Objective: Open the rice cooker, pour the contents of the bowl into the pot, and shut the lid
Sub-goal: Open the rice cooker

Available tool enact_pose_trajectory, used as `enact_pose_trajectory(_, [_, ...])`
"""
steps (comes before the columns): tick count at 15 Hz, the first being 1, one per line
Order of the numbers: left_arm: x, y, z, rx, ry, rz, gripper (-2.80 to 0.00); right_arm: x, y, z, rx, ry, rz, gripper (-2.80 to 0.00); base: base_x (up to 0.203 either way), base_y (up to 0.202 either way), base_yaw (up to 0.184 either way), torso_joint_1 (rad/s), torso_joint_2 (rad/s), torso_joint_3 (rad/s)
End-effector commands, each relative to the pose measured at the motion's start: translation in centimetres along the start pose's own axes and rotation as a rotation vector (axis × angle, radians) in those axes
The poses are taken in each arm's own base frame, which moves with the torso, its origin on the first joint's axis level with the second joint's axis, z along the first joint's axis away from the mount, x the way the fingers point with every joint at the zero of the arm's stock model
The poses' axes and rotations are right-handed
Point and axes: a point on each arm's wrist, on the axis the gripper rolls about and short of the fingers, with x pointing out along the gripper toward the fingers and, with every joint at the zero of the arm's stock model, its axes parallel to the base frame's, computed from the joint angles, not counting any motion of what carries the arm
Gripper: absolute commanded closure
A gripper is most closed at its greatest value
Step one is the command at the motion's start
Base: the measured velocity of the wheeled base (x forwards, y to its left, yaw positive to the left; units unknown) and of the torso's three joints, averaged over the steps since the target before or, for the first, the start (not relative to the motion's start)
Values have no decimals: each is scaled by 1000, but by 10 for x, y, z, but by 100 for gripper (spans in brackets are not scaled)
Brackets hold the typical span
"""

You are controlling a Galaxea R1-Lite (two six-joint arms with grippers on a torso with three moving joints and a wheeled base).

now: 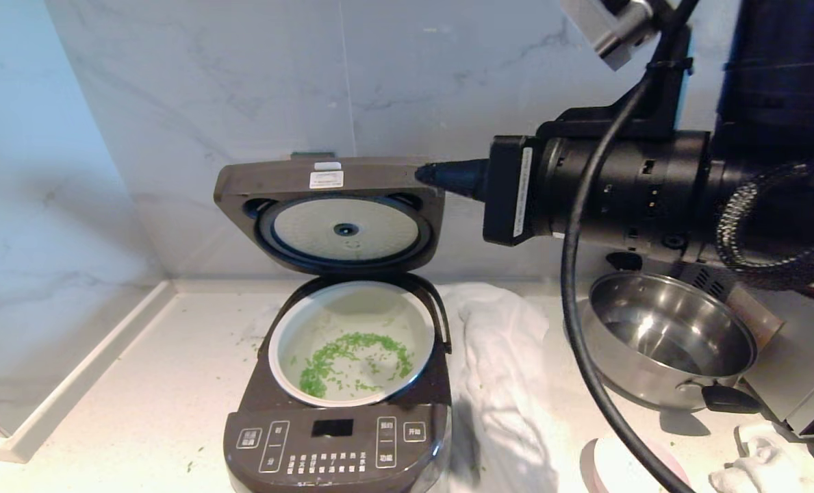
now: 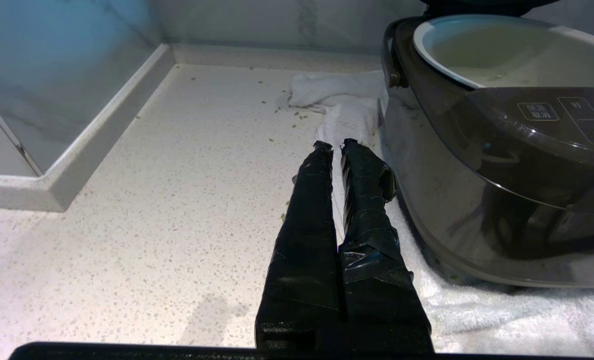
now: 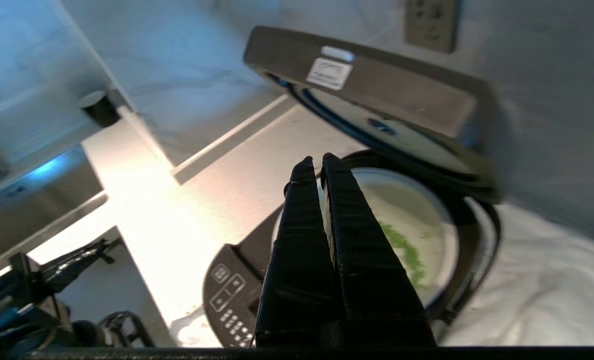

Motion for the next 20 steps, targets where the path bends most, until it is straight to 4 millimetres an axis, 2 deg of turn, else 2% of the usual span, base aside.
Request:
enact_pose_trajectory(1, [0, 0, 0, 0, -1, 0, 0, -22, 2, 9, -8, -45, -8, 0, 0, 0, 0, 0, 0, 0])
enact_pose_trajectory(6, [0, 0, 0, 0, -1, 1, 0, -55, -1, 2, -11, -52, -40, 0, 0, 0, 0, 0, 0, 0])
enact_pose_trajectory(9, [0, 0, 0, 0, -1, 0, 0, -76, -5, 6, -7, -93, -107, 0, 0, 0, 0, 0, 0, 0])
enact_pose_trajectory(15, [0, 0, 0, 0, -1, 0, 0, -123, -29, 9, 4, -154, -319, 0, 0, 0, 0, 0, 0, 0])
enact_pose_trajectory(17, [0, 0, 0, 0, -1, 0, 0, -142, -40, 4, 8, -165, -417, 0, 0, 0, 0, 0, 0, 0])
enact_pose_trajectory(20, [0, 0, 0, -2, -1, 1, 0, -172, -53, -15, 18, -175, -564, 0, 0, 0, 0, 0, 0, 0])
